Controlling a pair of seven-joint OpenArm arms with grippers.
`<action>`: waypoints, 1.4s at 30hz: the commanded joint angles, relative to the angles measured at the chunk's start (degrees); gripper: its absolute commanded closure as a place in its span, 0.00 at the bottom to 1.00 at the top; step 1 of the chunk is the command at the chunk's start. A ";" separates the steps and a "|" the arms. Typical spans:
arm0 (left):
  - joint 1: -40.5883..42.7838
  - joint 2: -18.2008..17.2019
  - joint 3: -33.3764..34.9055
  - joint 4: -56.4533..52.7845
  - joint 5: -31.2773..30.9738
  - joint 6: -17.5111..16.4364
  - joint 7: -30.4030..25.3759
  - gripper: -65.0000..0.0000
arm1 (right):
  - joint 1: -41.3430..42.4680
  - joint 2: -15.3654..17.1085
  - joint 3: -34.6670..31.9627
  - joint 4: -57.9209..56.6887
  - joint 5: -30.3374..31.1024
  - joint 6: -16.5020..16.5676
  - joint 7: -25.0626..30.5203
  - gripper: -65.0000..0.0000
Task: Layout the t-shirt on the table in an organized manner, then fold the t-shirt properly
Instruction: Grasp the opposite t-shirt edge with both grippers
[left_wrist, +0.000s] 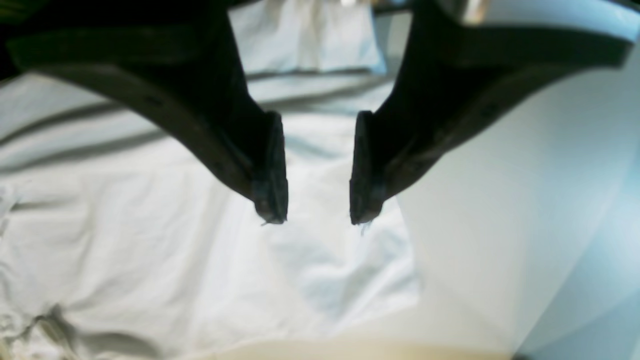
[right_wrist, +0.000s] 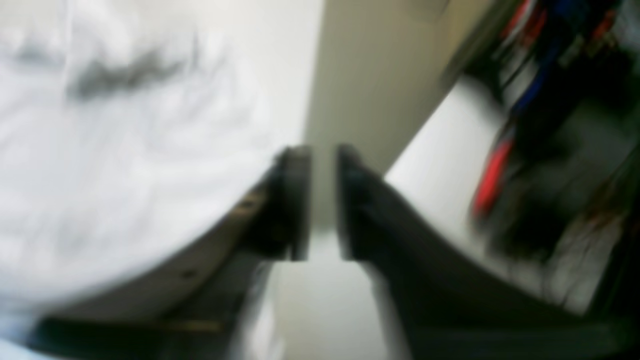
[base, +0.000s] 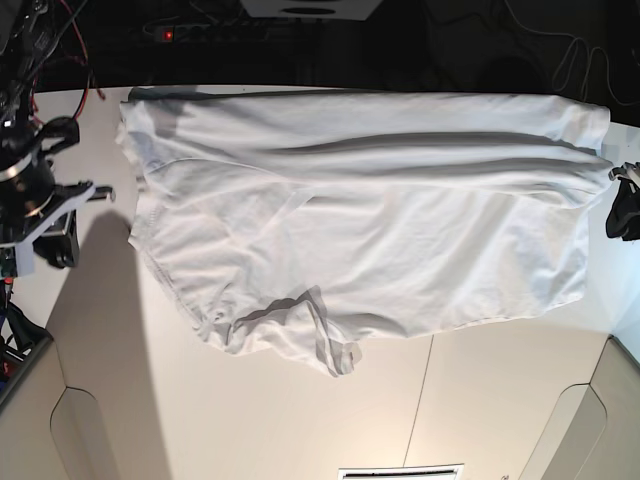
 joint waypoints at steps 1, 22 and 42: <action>-0.31 -1.22 -0.44 0.90 -1.64 -0.17 -1.16 0.62 | 3.21 0.63 0.15 -1.03 -1.70 -0.72 3.04 0.61; -0.31 -0.59 -0.44 0.85 -1.92 -0.17 -1.03 0.62 | 51.71 -0.61 -15.04 -96.21 4.02 11.21 12.26 0.49; -53.59 -5.03 14.12 -73.44 17.79 7.15 -21.68 0.53 | 51.45 -1.27 -18.21 -93.59 -1.44 6.47 14.88 1.00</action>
